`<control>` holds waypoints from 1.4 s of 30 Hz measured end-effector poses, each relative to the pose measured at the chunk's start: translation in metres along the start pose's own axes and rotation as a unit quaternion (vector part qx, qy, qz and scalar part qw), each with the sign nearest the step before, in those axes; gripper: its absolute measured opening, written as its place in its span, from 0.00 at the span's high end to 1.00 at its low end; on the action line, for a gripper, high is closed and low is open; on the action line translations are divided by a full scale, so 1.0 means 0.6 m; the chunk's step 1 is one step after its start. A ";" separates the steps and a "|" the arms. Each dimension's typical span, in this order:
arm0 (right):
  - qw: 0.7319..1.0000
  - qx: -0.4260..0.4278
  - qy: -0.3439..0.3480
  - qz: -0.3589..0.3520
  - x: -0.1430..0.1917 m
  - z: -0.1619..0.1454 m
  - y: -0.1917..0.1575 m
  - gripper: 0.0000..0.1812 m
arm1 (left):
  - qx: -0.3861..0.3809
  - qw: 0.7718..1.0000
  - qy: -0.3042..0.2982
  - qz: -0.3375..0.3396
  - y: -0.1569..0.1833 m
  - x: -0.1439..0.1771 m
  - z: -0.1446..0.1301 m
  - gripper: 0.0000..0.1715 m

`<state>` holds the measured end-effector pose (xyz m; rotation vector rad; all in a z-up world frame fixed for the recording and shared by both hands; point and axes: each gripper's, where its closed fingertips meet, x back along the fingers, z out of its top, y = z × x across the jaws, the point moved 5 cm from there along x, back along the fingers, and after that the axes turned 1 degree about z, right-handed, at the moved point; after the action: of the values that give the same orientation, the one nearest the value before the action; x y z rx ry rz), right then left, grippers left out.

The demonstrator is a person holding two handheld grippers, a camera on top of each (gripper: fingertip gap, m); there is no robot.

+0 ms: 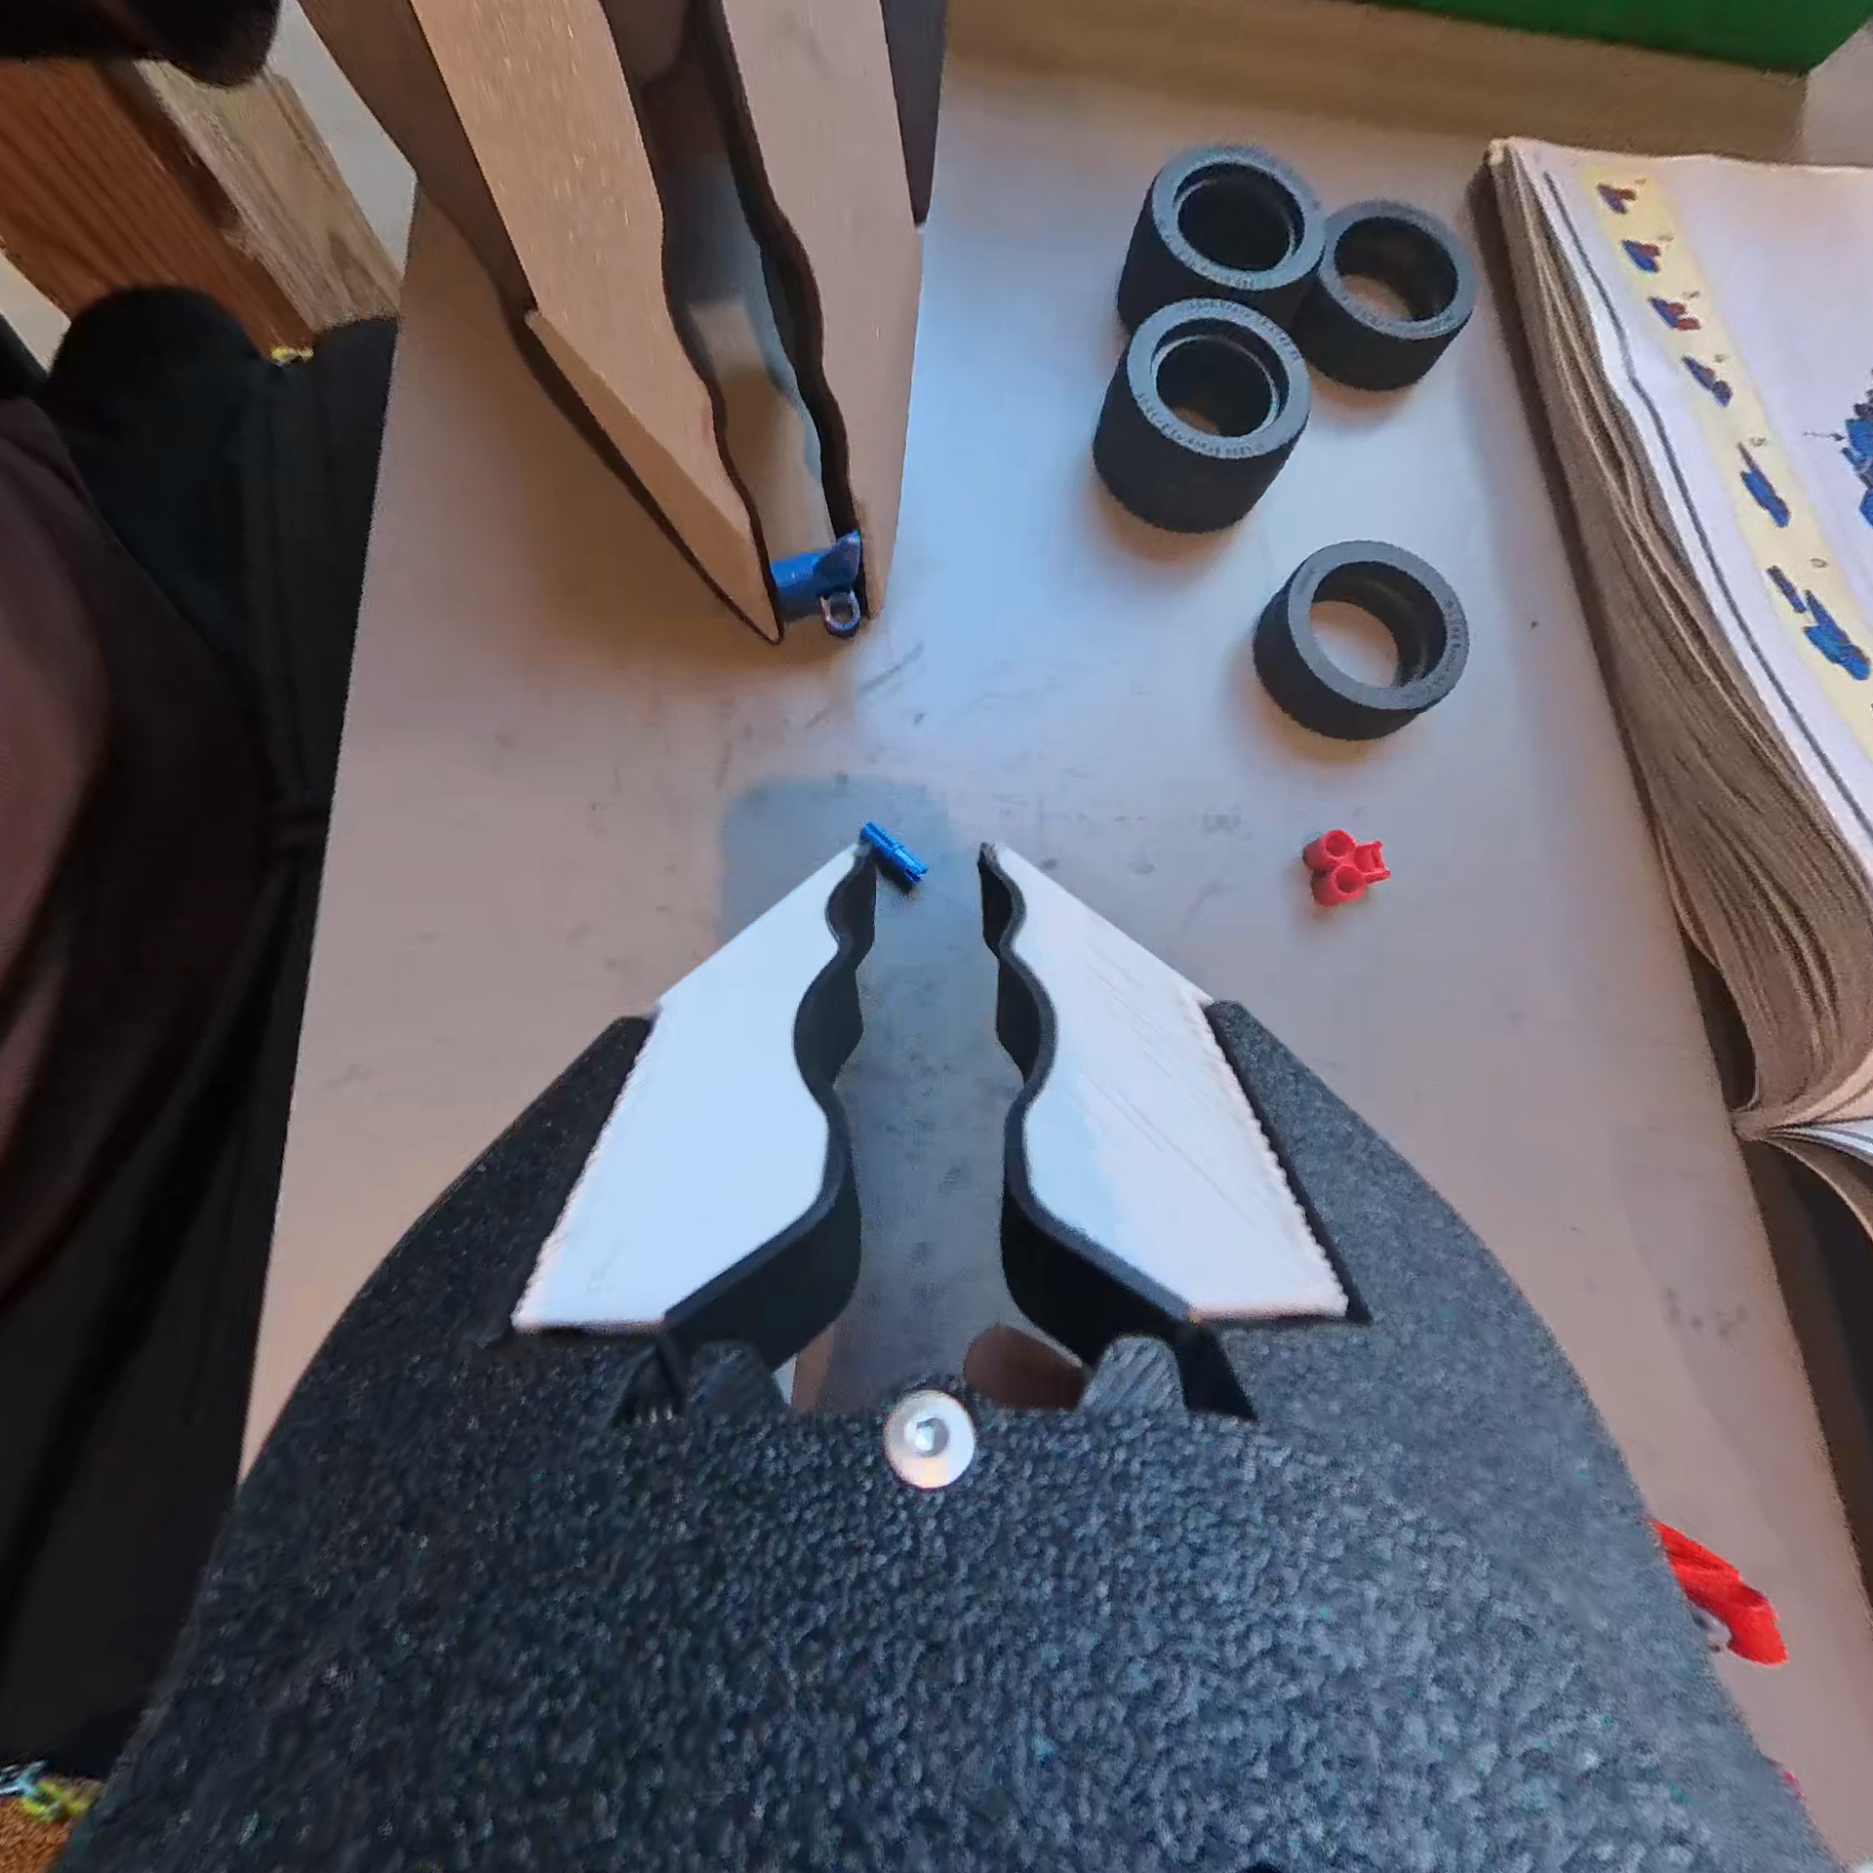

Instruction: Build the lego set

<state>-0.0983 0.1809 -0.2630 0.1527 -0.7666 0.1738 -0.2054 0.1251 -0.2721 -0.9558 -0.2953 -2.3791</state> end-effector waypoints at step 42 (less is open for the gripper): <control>0.984 -0.106 0.112 0.093 -0.008 0.075 -0.044 0.98 | -0.097 0.991 0.056 0.074 0.040 0.045 0.043 0.93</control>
<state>-0.1261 0.1456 -0.2364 -0.1398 -0.5699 0.2806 -0.1929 0.1042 -0.2351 -0.8922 0.0493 -2.3442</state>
